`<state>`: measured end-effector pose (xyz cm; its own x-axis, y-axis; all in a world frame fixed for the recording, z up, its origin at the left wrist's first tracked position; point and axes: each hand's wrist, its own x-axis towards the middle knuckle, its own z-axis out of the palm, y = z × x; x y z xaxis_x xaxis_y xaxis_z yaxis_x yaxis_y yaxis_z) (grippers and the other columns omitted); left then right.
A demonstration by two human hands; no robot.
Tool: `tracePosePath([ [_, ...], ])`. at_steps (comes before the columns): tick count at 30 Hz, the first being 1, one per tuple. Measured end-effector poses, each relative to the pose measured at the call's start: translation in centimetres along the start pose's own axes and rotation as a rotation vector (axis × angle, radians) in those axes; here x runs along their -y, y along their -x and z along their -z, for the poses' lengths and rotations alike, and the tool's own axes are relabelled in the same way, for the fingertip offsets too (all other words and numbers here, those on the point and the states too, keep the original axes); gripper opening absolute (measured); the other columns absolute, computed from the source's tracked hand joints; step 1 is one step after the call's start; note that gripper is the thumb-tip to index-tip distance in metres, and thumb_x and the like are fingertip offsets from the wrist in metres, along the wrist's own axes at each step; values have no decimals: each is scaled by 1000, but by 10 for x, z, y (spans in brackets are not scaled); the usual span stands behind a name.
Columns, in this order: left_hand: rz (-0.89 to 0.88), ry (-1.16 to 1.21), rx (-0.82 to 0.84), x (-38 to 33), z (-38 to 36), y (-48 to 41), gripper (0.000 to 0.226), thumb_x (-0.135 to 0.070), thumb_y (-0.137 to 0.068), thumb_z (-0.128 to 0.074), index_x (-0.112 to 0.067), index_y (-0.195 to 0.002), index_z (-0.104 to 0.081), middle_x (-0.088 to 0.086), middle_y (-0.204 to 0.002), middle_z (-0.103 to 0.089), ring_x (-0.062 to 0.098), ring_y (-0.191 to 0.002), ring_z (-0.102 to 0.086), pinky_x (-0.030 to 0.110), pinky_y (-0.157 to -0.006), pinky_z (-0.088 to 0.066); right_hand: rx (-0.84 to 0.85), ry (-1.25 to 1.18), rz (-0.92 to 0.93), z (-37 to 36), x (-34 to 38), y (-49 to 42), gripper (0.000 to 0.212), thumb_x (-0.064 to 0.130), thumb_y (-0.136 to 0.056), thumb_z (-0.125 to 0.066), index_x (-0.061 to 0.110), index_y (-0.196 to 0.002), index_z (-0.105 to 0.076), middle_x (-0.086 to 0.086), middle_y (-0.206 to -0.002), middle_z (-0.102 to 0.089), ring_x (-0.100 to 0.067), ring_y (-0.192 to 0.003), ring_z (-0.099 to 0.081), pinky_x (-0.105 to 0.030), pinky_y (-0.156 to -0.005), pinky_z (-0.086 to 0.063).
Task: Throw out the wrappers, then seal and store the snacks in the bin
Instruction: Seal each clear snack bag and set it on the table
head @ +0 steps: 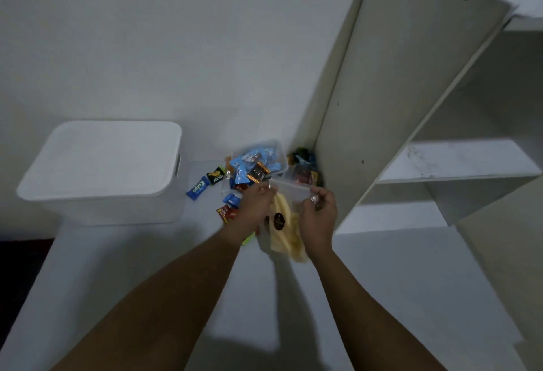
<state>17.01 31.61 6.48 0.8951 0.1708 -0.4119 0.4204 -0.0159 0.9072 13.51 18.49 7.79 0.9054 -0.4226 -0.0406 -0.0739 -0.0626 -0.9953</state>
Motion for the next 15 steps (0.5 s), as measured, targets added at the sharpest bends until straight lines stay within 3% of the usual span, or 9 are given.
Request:
tracePosePath([
  [2, 22, 106, -52, -16, 3, 9, 16, -15, -92, -66, -13, -108, -66, 6, -92, -69, 17, -79, -63, 34, -74, -55, 54, -74, -26, 11, 15, -6, 37, -3, -91, -52, 22, -118, -50, -1, -96, -62, -12, -77, -60, -21, -66, -51],
  [4, -23, 124, -47, -26, 6, 17, 21, -14, -88, -72, -10, -108, -66, 8, -98, -71, 16, -81, -65, 31, -68, -56, 106, -151, -75, 20, 31, -10, 44, -1, -92, -56, 22, -128, -45, 2, -97, -64, -6, -77, -64, -16, -64, -54],
  [6, -77, 127, -19, -38, 9, 27, 25, -11, -86, -74, -6, -109, -66, 12, -104, -71, 15, -79, -65, 28, -64, -53, 151, -152, -84, 27, 46, -14, 33, 4, -93, -61, 19, -122, -54, 6, -95, -67, -6, -81, -69, -16, -65, -56],
  [8, -113, 122, -22, -51, 9, 36, 21, -8, -87, -73, -6, -106, -66, 10, -98, -71, 13, -74, -64, 24, -60, -51, 187, -118, -55, 33, 58, -19, 14, 8, -93, -63, 14, -105, -66, -1, -93, -72, -19, -86, -71, -22, -67, -58],
  [10, -173, 99, -33, -66, 8, 49, 13, -8, -88, -71, -8, -101, -69, 3, -86, -69, 12, -71, -61, 23, -60, -51, 227, -114, -26, 37, 72, -21, 7, 13, -94, -64, 14, -97, -69, -4, -90, -72, -21, -85, -69, -25, -65, -58],
  [12, -230, 90, -32, -77, 8, 60, 14, -14, -88, -71, -3, -97, -72, 2, -80, -66, 14, -70, -59, 26, -63, -51, 281, -124, 1, 42, 85, -22, 10, 20, -96, -63, 14, -99, -70, -6, -93, -73, -21, -86, -69, -33, -72, -59],
  [15, -298, 133, -40, -95, 5, 77, 33, -26, -86, -74, 5, -97, -70, 3, -76, -64, 13, -69, -59, 27, -62, -51, 353, -125, 41, 48, 108, -23, 15, 25, -97, -62, 14, -101, -70, -8, -95, -74, -22, -87, -69, -44, -78, -58],
])
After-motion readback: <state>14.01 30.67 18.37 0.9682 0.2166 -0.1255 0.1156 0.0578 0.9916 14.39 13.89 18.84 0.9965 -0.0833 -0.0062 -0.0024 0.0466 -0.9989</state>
